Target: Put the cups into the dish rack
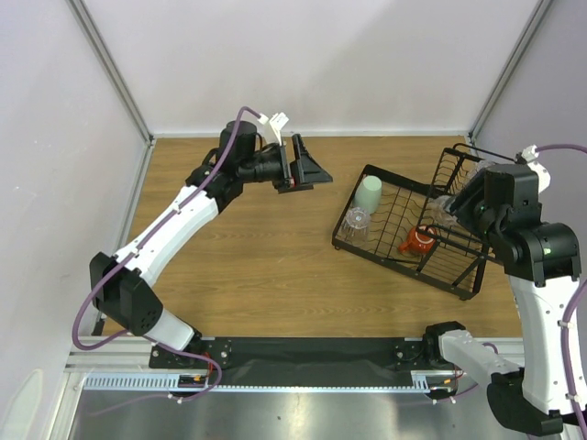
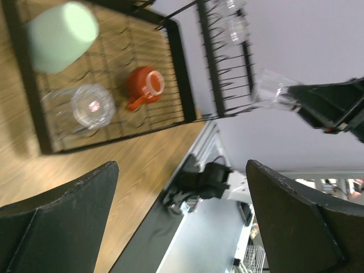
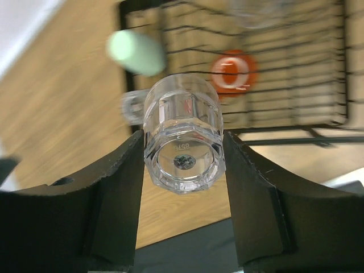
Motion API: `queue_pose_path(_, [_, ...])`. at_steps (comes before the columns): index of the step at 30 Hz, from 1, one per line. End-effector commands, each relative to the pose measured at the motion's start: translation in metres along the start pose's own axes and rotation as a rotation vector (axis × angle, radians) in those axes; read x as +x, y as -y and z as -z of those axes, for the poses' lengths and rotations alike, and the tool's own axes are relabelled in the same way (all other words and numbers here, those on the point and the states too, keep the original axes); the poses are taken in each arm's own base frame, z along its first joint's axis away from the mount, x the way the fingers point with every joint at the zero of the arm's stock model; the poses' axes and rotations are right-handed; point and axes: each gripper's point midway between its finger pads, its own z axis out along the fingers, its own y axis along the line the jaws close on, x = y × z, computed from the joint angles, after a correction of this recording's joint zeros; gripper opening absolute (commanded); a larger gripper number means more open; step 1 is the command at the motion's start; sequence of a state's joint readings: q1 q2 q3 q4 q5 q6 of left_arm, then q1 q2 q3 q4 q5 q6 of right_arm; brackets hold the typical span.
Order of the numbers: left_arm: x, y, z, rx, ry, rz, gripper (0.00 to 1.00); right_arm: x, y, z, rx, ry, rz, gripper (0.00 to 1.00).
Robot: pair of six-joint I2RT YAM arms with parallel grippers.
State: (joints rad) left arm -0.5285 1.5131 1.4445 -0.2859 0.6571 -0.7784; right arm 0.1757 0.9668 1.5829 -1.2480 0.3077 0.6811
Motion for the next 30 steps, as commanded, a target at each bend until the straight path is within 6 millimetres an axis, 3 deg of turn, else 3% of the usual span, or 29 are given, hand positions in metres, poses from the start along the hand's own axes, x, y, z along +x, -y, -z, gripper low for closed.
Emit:
queue_pose_path(1, [-0.008,-0.001,0.016,-0.061,0.029,-0.063,1.0,-0.019,0.037,0.009,0.188,0.107,-0.01,0.0])
queue_pose_path(5, [-0.011,-0.004,0.016,-0.065,0.033,-0.057,1.0,-0.022,0.05,0.005,0.246,0.12,0.006,0.0])
queue_pose_path(13, [-0.017,-0.004,0.02,-0.062,0.037,-0.061,1.0,-0.036,0.054,-0.011,0.27,0.129,0.03,0.0])
queue_pose_path(23, [-0.027,-0.009,0.03,-0.086,0.069,-0.075,1.0,-0.017,0.046,-0.052,0.255,-0.03,0.04,0.0])
queue_pose_path(30, [-0.028,-0.013,0.036,-0.108,0.079,-0.089,1.0,-0.005,0.056,-0.069,0.331,-0.102,0.062,0.02])
